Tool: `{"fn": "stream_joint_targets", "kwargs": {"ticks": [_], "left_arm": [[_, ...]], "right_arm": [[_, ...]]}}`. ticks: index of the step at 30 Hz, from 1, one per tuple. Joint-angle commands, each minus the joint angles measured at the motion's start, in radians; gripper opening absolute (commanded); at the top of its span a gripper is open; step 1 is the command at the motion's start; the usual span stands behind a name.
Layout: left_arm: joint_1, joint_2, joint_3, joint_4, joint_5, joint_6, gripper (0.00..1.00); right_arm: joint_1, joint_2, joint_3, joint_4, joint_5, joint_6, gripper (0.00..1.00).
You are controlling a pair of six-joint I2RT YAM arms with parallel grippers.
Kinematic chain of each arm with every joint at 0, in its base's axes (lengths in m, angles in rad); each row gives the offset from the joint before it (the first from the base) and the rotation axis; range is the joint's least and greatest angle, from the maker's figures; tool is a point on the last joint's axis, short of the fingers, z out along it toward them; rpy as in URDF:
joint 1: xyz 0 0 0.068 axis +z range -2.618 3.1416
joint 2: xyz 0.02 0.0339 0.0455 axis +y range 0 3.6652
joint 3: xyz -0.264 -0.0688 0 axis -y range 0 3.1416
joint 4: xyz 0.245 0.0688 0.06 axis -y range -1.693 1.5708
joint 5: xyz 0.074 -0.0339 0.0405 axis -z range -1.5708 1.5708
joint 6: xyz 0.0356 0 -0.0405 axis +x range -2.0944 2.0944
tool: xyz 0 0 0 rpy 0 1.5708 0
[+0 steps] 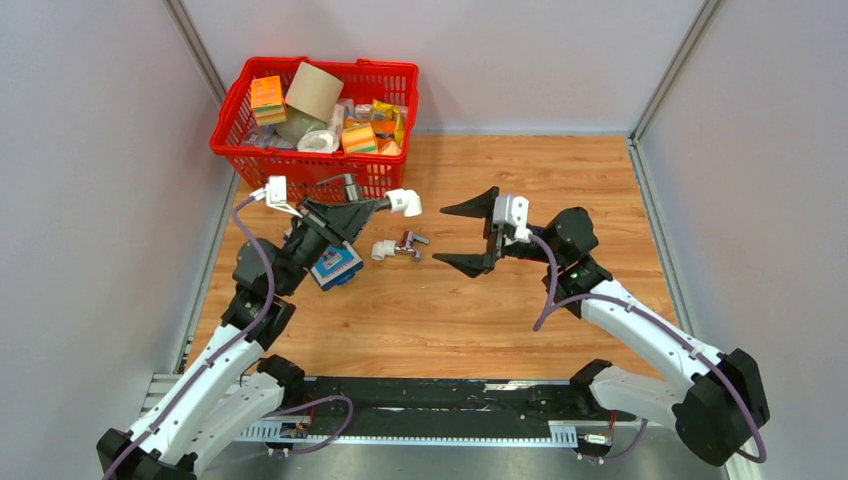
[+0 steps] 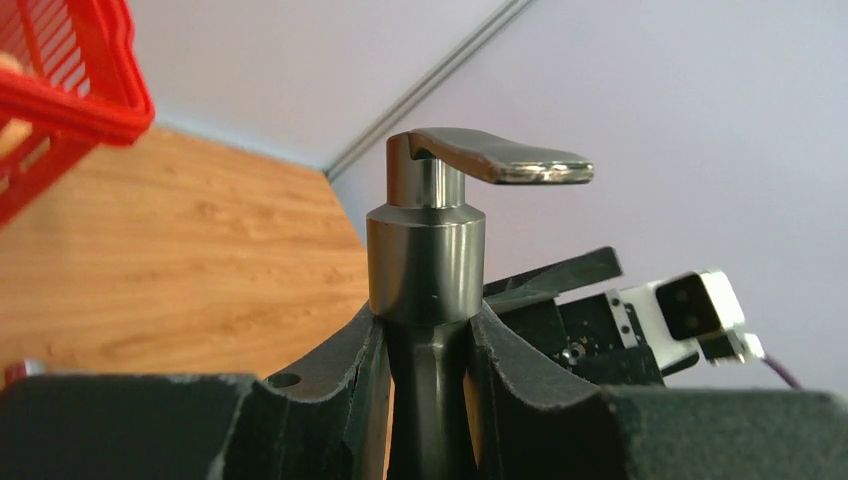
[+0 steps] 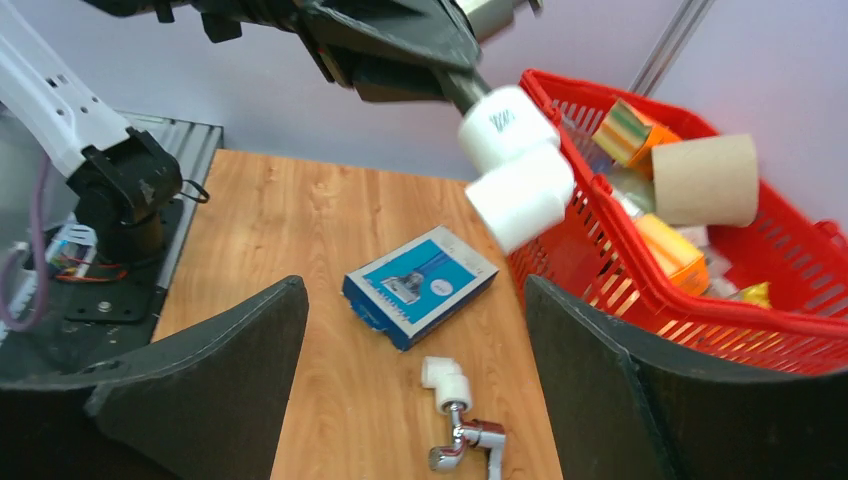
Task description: Install the water faucets
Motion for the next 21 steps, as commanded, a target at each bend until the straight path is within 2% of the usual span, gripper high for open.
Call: {"fn": "stream_joint_targets", "kwargs": {"ticks": [1,5,7,13,17,21], "left_arm": [[0.002,0.049,0.103,-0.153,0.043,-0.165,0.00],[0.027,0.122,0.163,-0.193,0.161,-0.198,0.00],[0.044,0.182,0.200,-0.190,0.264,-0.230,0.00],[0.091,0.251,0.242,-0.187,0.415,-0.268,0.00],[0.102,0.286,0.285,-0.231,0.474,-0.250,0.00],[0.103,0.316,0.311,-0.254,0.517,-0.256,0.00]], "right_arm": [[0.059,-0.061,0.000,-0.097,0.097,-0.328,0.85],[0.103,-0.091,0.006,-0.169,0.143,-0.423,0.87],[0.135,-0.094,0.000,-0.196,0.185,-0.474,0.89],[0.194,-0.083,-0.014,-0.224,0.296,-0.543,0.90],[0.218,-0.092,-0.063,-0.161,0.383,-0.560,0.91],[0.246,-0.086,-0.053,-0.178,0.445,-0.604,0.92]]}}
